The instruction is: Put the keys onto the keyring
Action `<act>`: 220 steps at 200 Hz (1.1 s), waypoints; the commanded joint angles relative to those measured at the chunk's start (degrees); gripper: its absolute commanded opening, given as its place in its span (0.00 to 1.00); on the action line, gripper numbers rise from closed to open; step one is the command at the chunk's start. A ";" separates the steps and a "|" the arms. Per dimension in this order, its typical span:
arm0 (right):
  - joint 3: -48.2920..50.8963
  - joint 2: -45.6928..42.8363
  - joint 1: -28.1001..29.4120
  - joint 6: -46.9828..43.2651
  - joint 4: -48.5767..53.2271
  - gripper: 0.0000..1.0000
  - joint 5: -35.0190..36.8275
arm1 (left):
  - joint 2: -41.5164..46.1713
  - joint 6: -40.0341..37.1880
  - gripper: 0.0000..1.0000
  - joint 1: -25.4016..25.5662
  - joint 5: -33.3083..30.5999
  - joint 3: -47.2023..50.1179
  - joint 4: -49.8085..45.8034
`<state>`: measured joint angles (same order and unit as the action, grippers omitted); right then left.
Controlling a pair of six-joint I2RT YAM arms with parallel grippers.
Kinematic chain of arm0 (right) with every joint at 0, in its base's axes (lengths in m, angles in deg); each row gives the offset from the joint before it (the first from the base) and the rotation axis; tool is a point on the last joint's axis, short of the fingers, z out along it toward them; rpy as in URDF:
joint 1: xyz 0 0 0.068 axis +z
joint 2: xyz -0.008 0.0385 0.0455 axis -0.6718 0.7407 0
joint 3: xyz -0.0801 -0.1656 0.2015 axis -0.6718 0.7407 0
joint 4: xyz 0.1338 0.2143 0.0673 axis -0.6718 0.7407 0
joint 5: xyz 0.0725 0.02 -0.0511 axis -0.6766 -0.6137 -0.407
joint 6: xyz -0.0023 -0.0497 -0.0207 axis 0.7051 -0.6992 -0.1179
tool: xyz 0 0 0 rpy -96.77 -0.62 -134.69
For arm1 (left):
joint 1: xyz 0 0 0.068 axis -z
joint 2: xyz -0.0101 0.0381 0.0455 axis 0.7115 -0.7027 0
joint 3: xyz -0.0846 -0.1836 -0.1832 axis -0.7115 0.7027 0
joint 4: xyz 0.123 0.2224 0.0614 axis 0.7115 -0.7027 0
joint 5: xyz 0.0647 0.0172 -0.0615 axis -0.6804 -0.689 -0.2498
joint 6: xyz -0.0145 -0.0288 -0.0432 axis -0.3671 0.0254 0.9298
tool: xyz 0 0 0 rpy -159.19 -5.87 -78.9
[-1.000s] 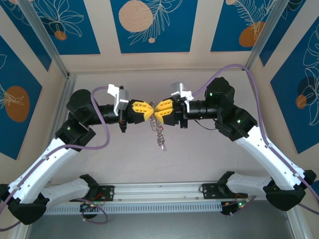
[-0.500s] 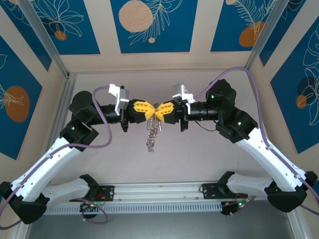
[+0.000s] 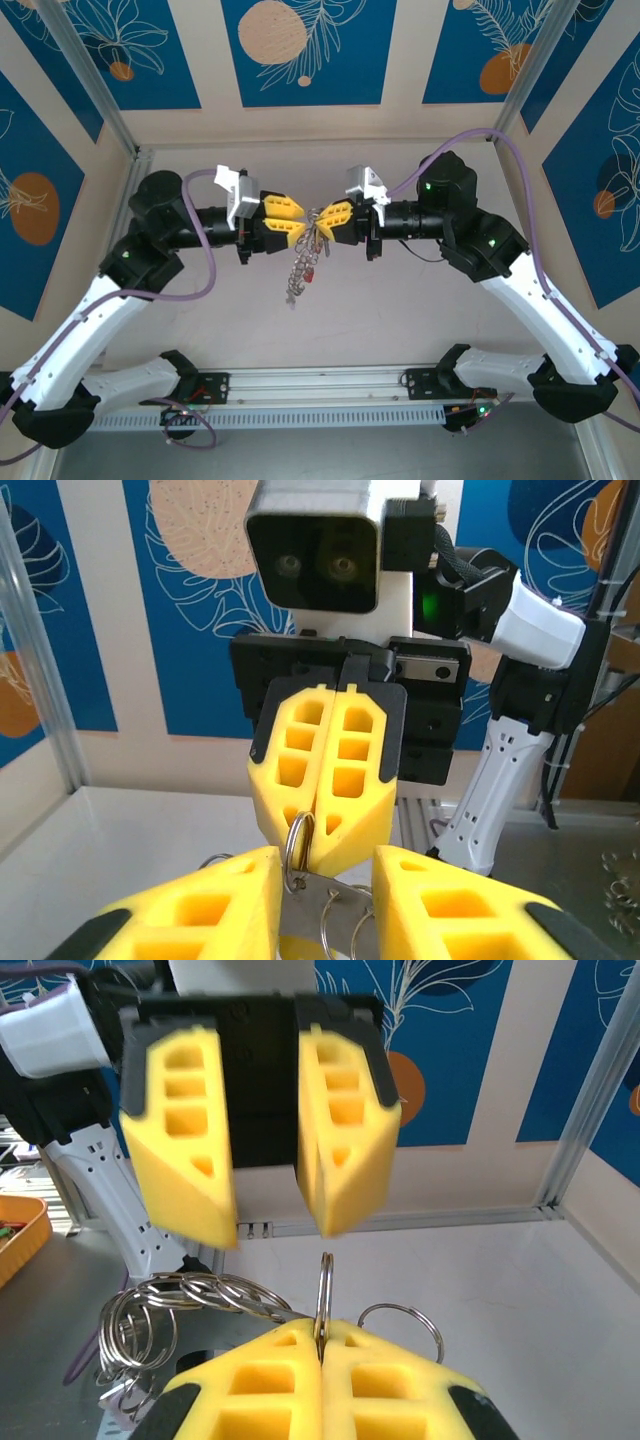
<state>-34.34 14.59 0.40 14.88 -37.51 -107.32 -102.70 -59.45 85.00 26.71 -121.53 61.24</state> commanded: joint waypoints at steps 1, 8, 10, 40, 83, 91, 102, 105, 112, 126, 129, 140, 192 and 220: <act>-5.02 1.54 -0.29 -4.12 5.84 0.00 0.12 | -1.26 -10.77 0.32 -0.14 -3.32 -6.38 -17.69; -6.57 2.49 -0.17 -4.97 7.84 0.00 -0.14 | -1.71 -11.90 0.33 -0.14 -3.80 -7.73 -19.79; -6.97 2.75 -0.23 -5.17 8.38 0.00 -0.25 | -1.83 -12.36 0.33 -0.10 -3.85 -8.14 -20.38; -12.52 6.67 0.92 -7.85 15.25 0.00 1.07 | -3.39 -15.42 0.35 -0.08 -5.29 -11.55 -24.93; -15.51 9.09 2.80 -9.24 18.40 0.00 3.47 | -4.44 -16.67 0.36 0.00 -5.66 -12.46 -25.42; -15.63 9.29 3.03 -9.39 18.57 0.00 3.46 | -4.75 -16.74 0.36 -0.06 -5.58 -12.60 -25.55; -15.96 9.55 3.34 -9.57 19.00 0.00 3.50 | -4.98 -16.86 0.36 -0.03 -5.64 -12.77 -25.69; -16.02 9.65 3.42 -9.60 19.09 0.00 3.50 | -5.00 -16.96 0.36 -0.06 -5.65 -12.76 -25.72; -16.22 9.84 3.57 -9.71 19.43 0.00 3.69 | -5.07 -17.03 0.36 -0.05 -5.72 -12.72 -25.73; -16.44 10.14 3.84 -9.95 19.81 0.00 4.15 | -5.15 -17.12 0.36 -0.07 -5.63 -12.88 -25.73; -16.50 10.14 3.88 -9.98 20.00 0.00 4.23 | -5.14 -17.15 0.36 -0.07 -5.64 -12.90 -25.81; -16.77 10.37 4.05 -10.02 20.30 0.00 4.19 | -5.46 -17.39 0.36 0.00 -5.72 -13.08 -26.16; -16.94 10.75 4.81 -9.86 20.17 0.00 3.99 | -6.29 -17.11 0.36 0.01 -5.45 -12.73 -24.36; -16.94 10.98 5.03 -9.83 20.08 0.00 3.89 | -6.98 -17.08 0.35 0.08 -5.00 -12.46 -23.49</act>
<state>-49.44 25.37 4.90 5.68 -16.94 -102.66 -109.25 -75.80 85.00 21.18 -132.96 36.17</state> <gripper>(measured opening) 0.041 0.361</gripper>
